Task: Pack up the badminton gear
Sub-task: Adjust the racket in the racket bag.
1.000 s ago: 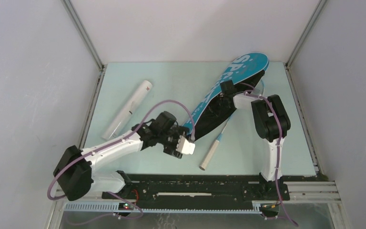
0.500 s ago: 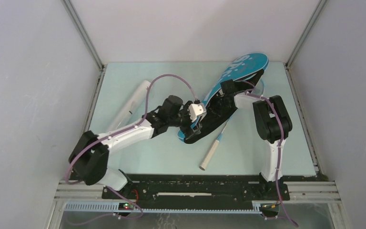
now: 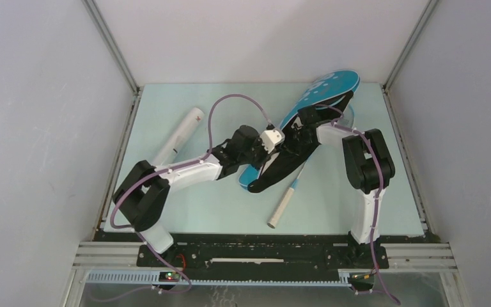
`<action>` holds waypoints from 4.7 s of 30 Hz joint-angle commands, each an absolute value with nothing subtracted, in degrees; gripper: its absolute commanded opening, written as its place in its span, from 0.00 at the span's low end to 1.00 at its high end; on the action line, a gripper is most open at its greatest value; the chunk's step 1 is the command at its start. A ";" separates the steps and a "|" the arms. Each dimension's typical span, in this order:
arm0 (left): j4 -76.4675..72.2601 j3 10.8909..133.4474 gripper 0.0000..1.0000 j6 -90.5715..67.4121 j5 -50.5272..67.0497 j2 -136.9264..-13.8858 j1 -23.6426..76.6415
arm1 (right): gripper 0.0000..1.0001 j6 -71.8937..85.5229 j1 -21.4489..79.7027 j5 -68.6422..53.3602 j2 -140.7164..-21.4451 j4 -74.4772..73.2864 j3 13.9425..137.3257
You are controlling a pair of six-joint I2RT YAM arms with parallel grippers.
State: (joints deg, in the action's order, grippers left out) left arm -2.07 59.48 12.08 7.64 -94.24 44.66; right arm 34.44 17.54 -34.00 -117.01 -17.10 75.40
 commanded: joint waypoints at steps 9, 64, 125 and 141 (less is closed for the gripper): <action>-2.53 63.77 0.00 16.64 -5.22 -93.28 43.01 | 0.84 22.91 13.71 -43.87 -111.54 -23.64 78.71; -6.05 66.90 0.00 -16.51 39.11 -95.28 25.94 | 0.79 2.35 30.64 -56.72 -109.94 17.93 61.74; -4.59 64.09 0.00 -7.22 26.77 -92.92 24.23 | 0.74 -11.20 37.62 -43.17 -103.40 -16.75 62.39; -10.82 55.16 0.00 -0.13 19.31 -86.42 25.58 | 1.00 -7.71 33.39 -38.58 -89.37 -20.67 64.96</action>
State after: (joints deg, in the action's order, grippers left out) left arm -4.45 57.49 -2.33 23.75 -91.13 25.36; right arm -9.91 35.40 -40.34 -94.43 -19.05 62.65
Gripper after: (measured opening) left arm 0.014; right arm 0.993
